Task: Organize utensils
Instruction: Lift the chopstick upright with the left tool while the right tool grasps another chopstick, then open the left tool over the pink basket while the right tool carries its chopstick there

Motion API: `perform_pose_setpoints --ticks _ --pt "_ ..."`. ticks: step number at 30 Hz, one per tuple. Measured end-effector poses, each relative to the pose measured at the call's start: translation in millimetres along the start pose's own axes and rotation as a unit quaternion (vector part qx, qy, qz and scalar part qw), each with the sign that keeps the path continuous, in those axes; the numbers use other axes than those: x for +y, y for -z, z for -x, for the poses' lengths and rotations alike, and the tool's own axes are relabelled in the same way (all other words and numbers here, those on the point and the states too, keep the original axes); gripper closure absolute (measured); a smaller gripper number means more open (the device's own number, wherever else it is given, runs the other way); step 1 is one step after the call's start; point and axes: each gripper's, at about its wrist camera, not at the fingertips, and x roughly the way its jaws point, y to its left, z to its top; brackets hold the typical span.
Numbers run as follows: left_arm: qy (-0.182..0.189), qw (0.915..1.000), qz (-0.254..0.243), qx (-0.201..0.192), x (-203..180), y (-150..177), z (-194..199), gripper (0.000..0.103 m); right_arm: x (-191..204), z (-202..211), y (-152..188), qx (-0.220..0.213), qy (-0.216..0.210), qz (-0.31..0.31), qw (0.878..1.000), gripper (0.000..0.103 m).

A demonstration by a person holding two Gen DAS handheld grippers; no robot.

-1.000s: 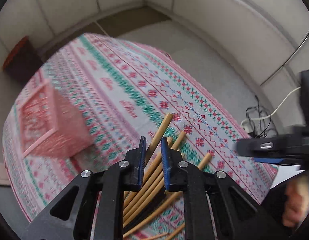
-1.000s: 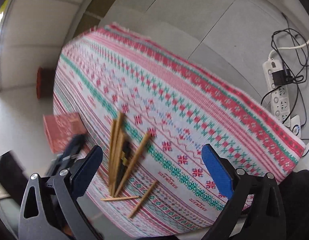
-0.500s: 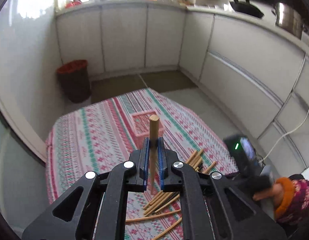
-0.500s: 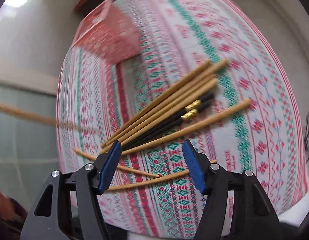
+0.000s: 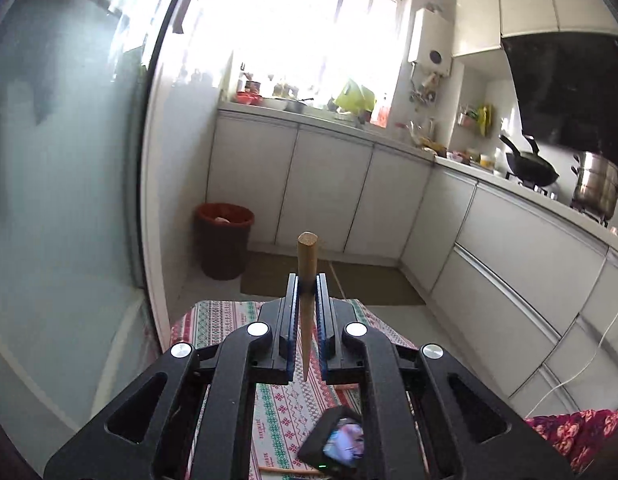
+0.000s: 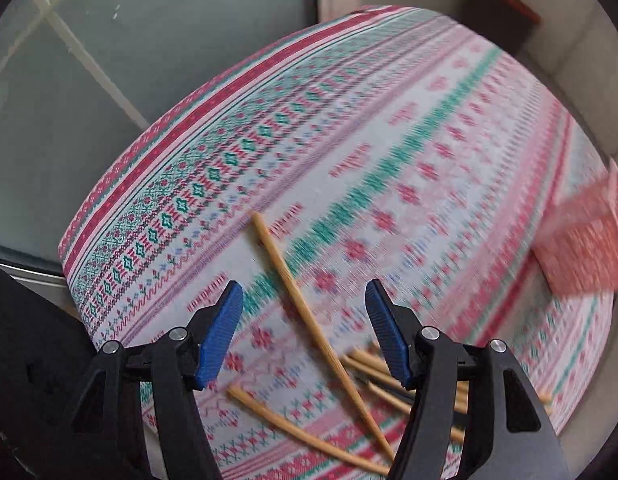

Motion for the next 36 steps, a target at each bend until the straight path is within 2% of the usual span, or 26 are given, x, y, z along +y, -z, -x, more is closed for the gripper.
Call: perform_pose_setpoints --ticks 5,8,10,12,15,18,21,27,31,36 --pt "-0.018 0.9997 0.011 -0.009 14.1 -0.5 8.7 0.096 17.1 -40.7 -16.5 0.060 -0.001 0.033 0.998 0.038" --pt "-0.030 0.9992 0.023 -0.016 25.9 -2.4 14.9 0.096 28.6 -38.7 -18.4 0.036 0.014 0.047 0.998 0.052" --pt "-0.041 0.9984 0.034 -0.020 29.3 -3.4 16.9 0.096 24.7 -38.9 -19.4 0.021 0.024 0.025 0.999 0.076" --pt "-0.045 0.9979 0.040 -0.024 28.8 -5.1 17.2 0.096 3.6 -36.5 -16.9 0.008 0.014 -0.013 1.000 0.090" --pt "-0.044 0.9979 0.041 -0.023 21.4 -6.6 12.4 0.096 -23.3 -22.6 -3.1 -0.028 0.001 -0.075 0.997 0.091" --pt "-0.042 0.9982 0.039 -0.018 9.7 -5.0 1.5 0.096 -43.5 19.2 15.6 -0.099 -0.018 -0.128 0.987 0.092" --pt "-0.036 0.9983 0.043 -0.019 2.7 -7.3 -8.3 0.096 -56.2 73.4 34.8 -0.159 -0.018 -0.162 0.974 0.094" --pt "-0.013 0.9986 0.048 -0.015 -23.8 -16.3 -34.2 0.096 -91.7 185.4 73.0 -0.254 0.000 -0.235 0.938 0.095" --pt "-0.001 0.9988 0.048 -0.006 -43.5 -22.3 -59.9 0.096 -127.8 238.5 94.4 -0.311 0.025 -0.285 0.906 0.095" --pt "0.011 0.9983 0.056 0.013 -61.3 -25.5 -100.7 0.096 -174.4 288.4 116.6 -0.397 0.040 -0.361 0.843 0.095"
